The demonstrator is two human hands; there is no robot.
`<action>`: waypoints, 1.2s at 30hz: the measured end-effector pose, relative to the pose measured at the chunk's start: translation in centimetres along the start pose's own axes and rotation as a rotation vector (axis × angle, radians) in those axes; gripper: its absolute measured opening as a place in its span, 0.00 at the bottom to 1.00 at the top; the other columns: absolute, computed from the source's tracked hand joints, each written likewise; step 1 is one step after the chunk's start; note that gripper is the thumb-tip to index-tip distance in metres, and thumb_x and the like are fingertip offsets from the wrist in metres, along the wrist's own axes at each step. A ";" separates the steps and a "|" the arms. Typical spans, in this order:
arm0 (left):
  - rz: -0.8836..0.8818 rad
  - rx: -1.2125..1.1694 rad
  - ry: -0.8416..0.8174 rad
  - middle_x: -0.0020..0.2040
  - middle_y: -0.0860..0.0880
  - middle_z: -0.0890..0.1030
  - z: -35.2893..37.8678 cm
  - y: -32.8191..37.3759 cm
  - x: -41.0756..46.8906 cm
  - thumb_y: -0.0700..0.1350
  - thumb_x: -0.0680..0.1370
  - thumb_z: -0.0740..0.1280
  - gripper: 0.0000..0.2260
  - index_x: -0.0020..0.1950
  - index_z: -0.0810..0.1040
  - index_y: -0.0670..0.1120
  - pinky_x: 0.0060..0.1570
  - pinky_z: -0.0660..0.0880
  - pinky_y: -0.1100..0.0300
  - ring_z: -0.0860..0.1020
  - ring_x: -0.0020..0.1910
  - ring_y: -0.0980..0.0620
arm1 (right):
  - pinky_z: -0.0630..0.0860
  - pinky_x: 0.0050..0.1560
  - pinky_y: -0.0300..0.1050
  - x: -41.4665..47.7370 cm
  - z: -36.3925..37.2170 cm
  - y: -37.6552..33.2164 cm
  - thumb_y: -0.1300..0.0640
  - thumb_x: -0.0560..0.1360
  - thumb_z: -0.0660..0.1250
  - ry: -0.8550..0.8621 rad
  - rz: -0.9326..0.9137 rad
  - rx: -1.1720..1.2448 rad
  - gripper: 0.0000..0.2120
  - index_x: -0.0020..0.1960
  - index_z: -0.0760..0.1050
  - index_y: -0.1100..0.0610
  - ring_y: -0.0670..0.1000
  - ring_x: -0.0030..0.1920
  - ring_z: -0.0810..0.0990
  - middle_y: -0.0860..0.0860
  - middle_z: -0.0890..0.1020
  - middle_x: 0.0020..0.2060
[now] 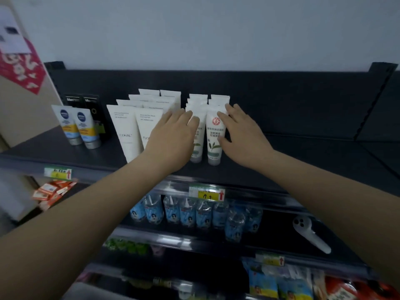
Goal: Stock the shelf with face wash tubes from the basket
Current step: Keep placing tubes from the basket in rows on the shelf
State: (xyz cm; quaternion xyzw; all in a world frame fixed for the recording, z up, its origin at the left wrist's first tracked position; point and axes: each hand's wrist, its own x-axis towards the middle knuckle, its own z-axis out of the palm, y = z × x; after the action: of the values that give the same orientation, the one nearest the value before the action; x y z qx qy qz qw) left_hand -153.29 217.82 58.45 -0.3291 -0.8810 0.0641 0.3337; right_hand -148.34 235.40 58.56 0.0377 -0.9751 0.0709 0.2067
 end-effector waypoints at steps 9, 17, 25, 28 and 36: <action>-0.103 -0.011 -0.156 0.71 0.41 0.69 -1.3 2.6 -6.8 0.43 0.76 0.64 0.24 0.72 0.66 0.41 0.70 0.60 0.48 0.66 0.71 0.42 | 0.51 0.76 0.50 -3.9 2.4 -2.6 0.53 0.79 0.60 -0.057 -0.159 0.096 0.29 0.77 0.54 0.56 0.53 0.77 0.50 0.54 0.55 0.77; -0.255 -0.011 -0.276 0.72 0.41 0.68 -1.2 3.6 -13.0 0.44 0.76 0.64 0.25 0.72 0.65 0.40 0.72 0.57 0.49 0.64 0.72 0.44 | 0.54 0.74 0.51 -6.3 5.5 -6.3 0.51 0.80 0.58 -0.168 -0.302 0.123 0.29 0.78 0.52 0.54 0.52 0.77 0.50 0.52 0.53 0.77; -0.477 -0.022 -0.444 0.76 0.42 0.58 0.9 1.3 -22.1 0.45 0.79 0.59 0.26 0.75 0.58 0.43 0.74 0.52 0.49 0.55 0.76 0.44 | 0.52 0.75 0.51 -7.7 11.4 -13.7 0.51 0.79 0.59 -0.309 -0.479 0.136 0.30 0.77 0.52 0.54 0.52 0.78 0.47 0.52 0.52 0.78; -0.556 -0.038 -0.498 0.76 0.41 0.58 1.6 0.1 -25.5 0.45 0.79 0.57 0.24 0.75 0.59 0.42 0.75 0.53 0.48 0.55 0.76 0.44 | 0.50 0.76 0.51 -8.3 14.0 -16.8 0.51 0.80 0.58 -0.371 -0.550 0.149 0.29 0.78 0.52 0.54 0.52 0.78 0.46 0.52 0.51 0.78; -0.705 -0.066 -0.639 0.75 0.42 0.61 4.5 -3.3 -34.9 0.45 0.77 0.58 0.27 0.75 0.59 0.42 0.74 0.55 0.48 0.58 0.75 0.44 | 0.46 0.76 0.50 -10.1 21.1 -25.1 0.52 0.78 0.59 -0.516 -0.702 0.187 0.30 0.77 0.52 0.54 0.53 0.78 0.47 0.52 0.53 0.77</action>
State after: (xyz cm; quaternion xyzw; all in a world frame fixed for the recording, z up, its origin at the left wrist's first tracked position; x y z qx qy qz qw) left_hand -138.34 194.06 37.07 0.0158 -0.9991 0.0171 0.0368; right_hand -144.94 207.79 38.46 0.4014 -0.9123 0.0727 -0.0362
